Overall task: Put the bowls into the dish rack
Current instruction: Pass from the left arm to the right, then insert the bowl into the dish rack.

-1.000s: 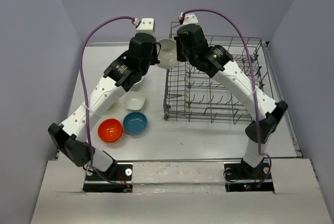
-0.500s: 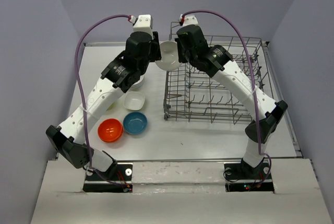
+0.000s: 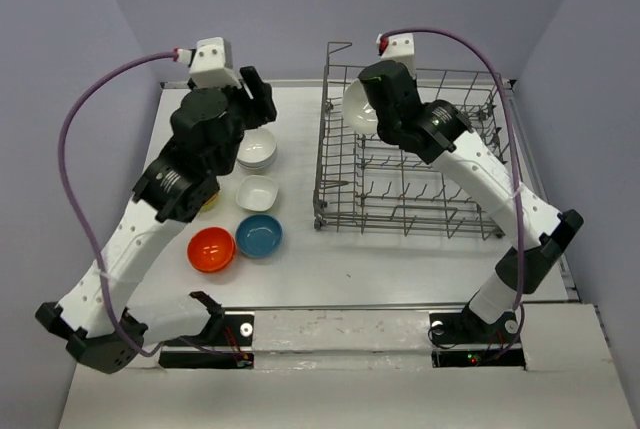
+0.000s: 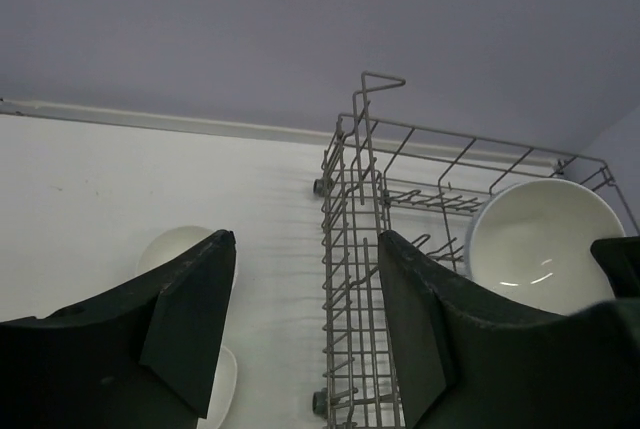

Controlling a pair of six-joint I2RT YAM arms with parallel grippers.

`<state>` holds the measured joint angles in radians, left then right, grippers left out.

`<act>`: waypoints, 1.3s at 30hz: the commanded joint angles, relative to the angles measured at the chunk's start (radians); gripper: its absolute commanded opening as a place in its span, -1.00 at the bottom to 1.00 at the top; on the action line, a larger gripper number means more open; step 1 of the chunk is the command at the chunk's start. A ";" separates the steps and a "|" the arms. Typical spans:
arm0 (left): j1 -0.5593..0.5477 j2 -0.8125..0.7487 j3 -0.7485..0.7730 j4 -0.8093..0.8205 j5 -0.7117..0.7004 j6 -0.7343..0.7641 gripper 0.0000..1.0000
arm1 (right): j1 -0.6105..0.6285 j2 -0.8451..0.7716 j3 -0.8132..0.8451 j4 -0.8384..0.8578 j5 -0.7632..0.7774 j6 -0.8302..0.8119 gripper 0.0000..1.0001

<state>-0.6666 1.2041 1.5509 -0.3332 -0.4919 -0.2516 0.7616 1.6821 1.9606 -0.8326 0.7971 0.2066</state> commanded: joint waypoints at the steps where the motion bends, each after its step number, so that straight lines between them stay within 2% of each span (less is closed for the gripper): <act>1: -0.005 -0.136 -0.083 0.085 -0.036 -0.012 0.36 | -0.014 -0.117 -0.066 0.059 0.382 -0.044 -0.99; 4: -0.007 -0.210 -0.181 0.082 -0.001 -0.023 0.36 | -0.030 -0.150 -0.120 0.050 0.462 -0.070 -0.99; 10: -0.007 -0.342 -0.357 0.049 0.019 -0.002 0.42 | -0.062 -0.188 -0.242 0.040 0.730 -0.171 -0.99; 13: -0.004 -0.376 -0.426 0.046 0.003 0.014 0.45 | -0.093 -0.180 -0.302 0.038 0.781 -0.194 -0.98; 19: 0.004 -0.359 -0.538 0.092 0.006 0.044 0.46 | -0.198 -0.186 -0.416 0.035 0.762 -0.225 -0.99; 22: 0.009 -0.351 -0.566 0.108 0.055 0.035 0.47 | -0.252 -0.208 -0.468 0.035 0.697 -0.208 -0.99; 28: 0.015 -0.353 -0.600 0.129 0.102 0.028 0.47 | -0.272 -0.219 -0.571 0.024 0.714 -0.233 -0.99; 39: 0.016 -0.353 -0.629 0.149 0.115 0.026 0.47 | -0.357 -0.236 -0.600 0.070 0.766 -0.309 -0.99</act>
<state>-0.6586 0.8654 0.9295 -0.2440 -0.3870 -0.2329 0.4351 1.4895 1.3426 -0.8223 1.4220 -0.0605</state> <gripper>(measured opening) 0.735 0.076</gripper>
